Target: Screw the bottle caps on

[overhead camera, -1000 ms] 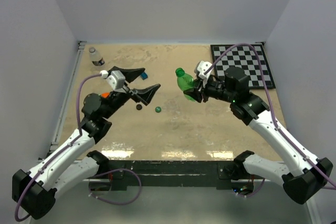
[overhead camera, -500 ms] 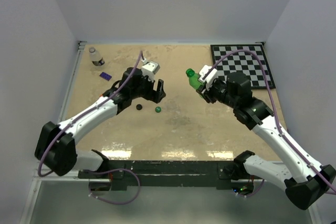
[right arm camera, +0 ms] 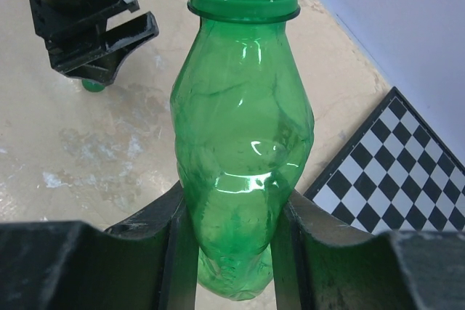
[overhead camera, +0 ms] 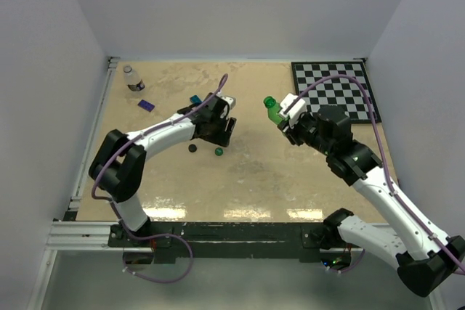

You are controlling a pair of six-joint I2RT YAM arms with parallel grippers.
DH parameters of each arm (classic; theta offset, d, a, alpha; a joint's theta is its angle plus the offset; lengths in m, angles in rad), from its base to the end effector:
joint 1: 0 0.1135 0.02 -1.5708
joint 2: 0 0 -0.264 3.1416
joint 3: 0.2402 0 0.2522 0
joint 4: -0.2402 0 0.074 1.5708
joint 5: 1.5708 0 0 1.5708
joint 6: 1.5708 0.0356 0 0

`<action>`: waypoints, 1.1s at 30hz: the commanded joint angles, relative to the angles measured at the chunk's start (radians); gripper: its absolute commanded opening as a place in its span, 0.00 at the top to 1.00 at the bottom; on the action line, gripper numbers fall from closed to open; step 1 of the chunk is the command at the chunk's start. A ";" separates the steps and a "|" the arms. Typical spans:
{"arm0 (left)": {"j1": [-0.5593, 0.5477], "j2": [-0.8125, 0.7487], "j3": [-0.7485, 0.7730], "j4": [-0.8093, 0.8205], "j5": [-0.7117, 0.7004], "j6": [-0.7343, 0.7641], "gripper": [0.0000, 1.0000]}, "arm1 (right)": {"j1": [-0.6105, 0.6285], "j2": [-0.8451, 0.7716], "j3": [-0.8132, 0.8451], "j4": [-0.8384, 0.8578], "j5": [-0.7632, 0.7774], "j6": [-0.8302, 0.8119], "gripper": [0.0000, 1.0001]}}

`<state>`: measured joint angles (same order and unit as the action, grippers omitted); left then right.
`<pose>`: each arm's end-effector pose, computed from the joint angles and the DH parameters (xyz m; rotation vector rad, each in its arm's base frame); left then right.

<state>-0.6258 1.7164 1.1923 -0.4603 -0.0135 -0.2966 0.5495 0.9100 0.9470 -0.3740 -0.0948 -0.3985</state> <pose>0.2929 -0.2111 0.2128 0.4193 2.5566 -0.3324 0.1721 0.1093 0.3548 -0.9289 1.6699 0.1925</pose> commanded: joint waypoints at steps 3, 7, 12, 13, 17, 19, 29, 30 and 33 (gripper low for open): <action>-0.032 0.104 0.087 -0.110 -0.069 -0.021 0.41 | 0.001 -0.040 -0.011 0.040 0.029 -0.020 0.92; -0.035 0.129 0.084 -0.106 -0.088 -0.022 0.43 | 0.001 -0.048 -0.014 0.040 0.030 -0.020 0.92; -0.037 0.150 0.095 -0.094 -0.091 -0.019 0.48 | 0.001 -0.054 -0.016 0.040 0.032 -0.020 0.92; -0.037 0.155 0.096 -0.092 -0.091 -0.018 0.49 | 0.001 -0.053 -0.014 0.040 0.032 -0.019 0.92; -0.040 0.167 0.102 -0.084 -0.080 -0.018 0.51 | 0.001 -0.054 -0.016 0.038 0.033 -0.020 0.92; -0.041 0.176 0.105 -0.084 -0.072 -0.016 0.55 | 0.001 -0.052 -0.013 0.037 0.033 -0.020 0.92; -0.046 0.187 0.105 -0.106 -0.071 -0.010 0.69 | 0.001 -0.054 -0.010 0.035 0.037 -0.022 0.92; -0.046 0.186 0.105 -0.109 -0.069 -0.007 0.72 | 0.001 -0.054 -0.008 0.034 0.035 -0.022 0.92; -0.045 0.160 0.105 -0.112 -0.072 0.007 0.84 | 0.001 -0.049 -0.004 0.027 0.026 -0.031 0.92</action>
<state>-0.6647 1.8969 1.2659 -0.5522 -0.0860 -0.3035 0.5495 0.8742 0.9325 -0.3748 -0.0696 -0.4099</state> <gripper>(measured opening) 0.387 0.379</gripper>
